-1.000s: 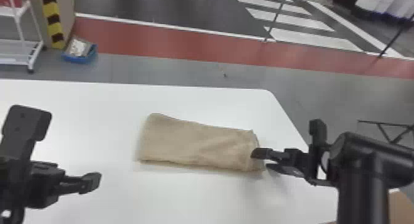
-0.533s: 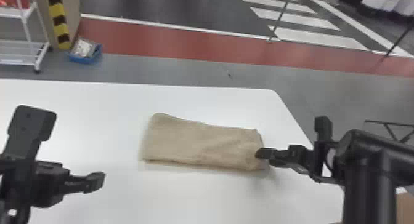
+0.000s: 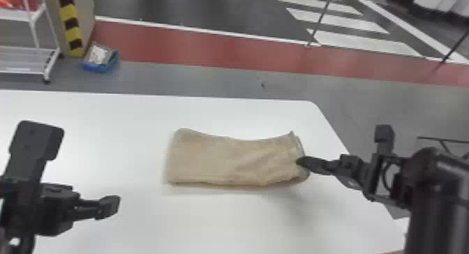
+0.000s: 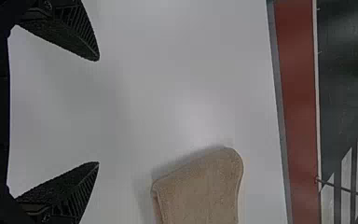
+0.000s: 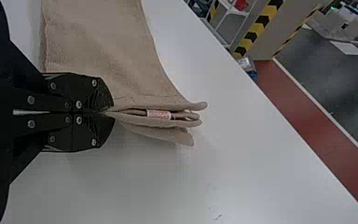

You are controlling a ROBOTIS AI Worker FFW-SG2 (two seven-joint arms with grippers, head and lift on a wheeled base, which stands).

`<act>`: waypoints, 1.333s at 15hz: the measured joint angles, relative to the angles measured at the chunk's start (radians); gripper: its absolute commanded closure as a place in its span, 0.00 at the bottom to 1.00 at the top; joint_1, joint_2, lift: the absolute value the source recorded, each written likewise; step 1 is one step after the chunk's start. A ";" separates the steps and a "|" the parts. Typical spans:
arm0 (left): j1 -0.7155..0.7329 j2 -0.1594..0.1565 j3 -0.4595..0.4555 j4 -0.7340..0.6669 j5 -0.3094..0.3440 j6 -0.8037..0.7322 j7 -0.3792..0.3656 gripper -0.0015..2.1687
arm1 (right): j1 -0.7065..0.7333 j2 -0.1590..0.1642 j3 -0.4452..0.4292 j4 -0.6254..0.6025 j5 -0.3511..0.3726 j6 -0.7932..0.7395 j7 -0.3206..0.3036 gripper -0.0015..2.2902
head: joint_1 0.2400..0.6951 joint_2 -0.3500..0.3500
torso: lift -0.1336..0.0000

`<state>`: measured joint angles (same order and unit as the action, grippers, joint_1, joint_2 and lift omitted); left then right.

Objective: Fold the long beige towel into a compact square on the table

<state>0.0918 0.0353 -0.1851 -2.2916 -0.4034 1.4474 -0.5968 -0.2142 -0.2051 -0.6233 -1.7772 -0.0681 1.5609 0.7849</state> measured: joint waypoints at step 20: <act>0.027 0.005 0.021 -0.019 0.000 0.000 -0.011 0.04 | -0.002 0.102 0.263 -0.213 -0.013 0.000 -0.065 0.66 | 1.00 0.31 | 0.07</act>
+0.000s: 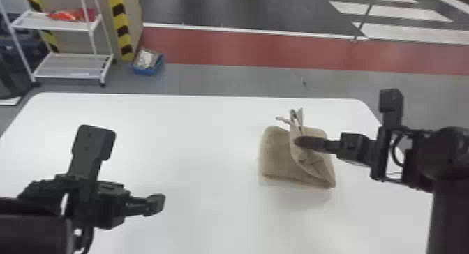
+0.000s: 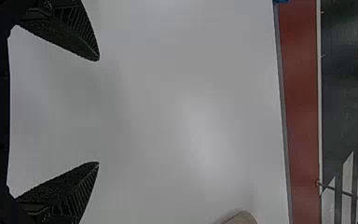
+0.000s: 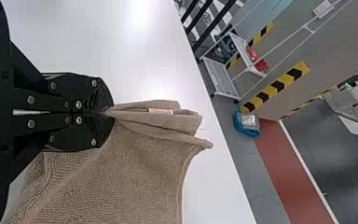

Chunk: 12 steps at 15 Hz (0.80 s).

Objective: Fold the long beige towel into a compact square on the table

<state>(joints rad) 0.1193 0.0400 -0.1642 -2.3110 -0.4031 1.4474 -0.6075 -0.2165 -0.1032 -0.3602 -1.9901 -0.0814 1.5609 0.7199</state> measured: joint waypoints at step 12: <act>0.019 0.003 0.021 -0.007 0.001 -0.001 -0.007 0.04 | -0.010 0.054 -0.025 0.059 -0.016 0.000 -0.057 0.66 | 1.00 0.35 | 0.07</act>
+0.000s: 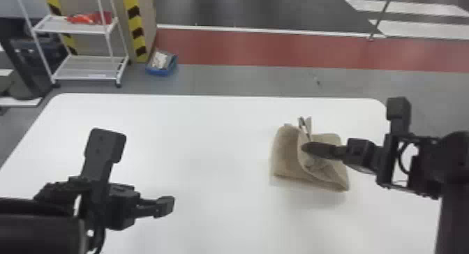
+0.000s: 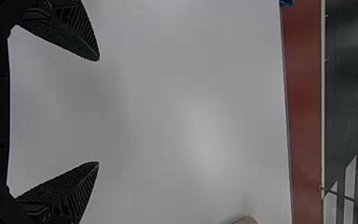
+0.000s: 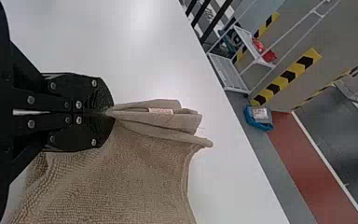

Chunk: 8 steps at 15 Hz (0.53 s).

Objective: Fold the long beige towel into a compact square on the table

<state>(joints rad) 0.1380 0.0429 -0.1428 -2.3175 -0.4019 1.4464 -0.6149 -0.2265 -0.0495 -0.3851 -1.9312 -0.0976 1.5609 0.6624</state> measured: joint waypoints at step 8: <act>0.000 0.001 0.004 0.000 0.000 -0.010 0.000 0.04 | -0.001 0.016 -0.048 0.003 -0.014 0.000 -0.059 0.66 | 1.00 0.32 | 0.07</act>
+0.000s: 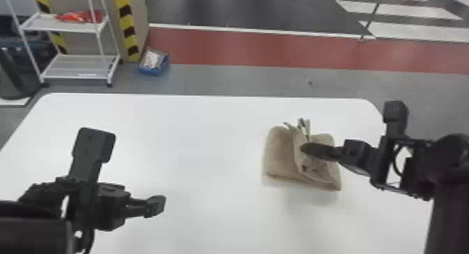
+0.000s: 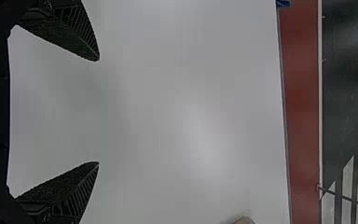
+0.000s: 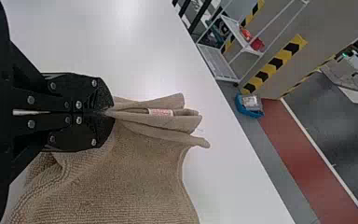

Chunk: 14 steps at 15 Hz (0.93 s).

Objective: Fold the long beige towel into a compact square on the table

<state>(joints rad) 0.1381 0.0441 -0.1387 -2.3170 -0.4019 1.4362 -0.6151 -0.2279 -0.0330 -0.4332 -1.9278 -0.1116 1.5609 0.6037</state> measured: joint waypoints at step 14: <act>0.005 0.002 0.014 0.000 0.007 -0.008 -0.005 0.04 | 0.064 -0.001 -0.041 0.014 -0.149 0.000 -0.026 0.03 | 1.00 0.36 | 0.07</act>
<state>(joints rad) 0.1430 0.0460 -0.1244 -2.3169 -0.3950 1.4277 -0.6197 -0.1635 -0.0337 -0.4739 -1.9138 -0.2609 1.5609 0.5781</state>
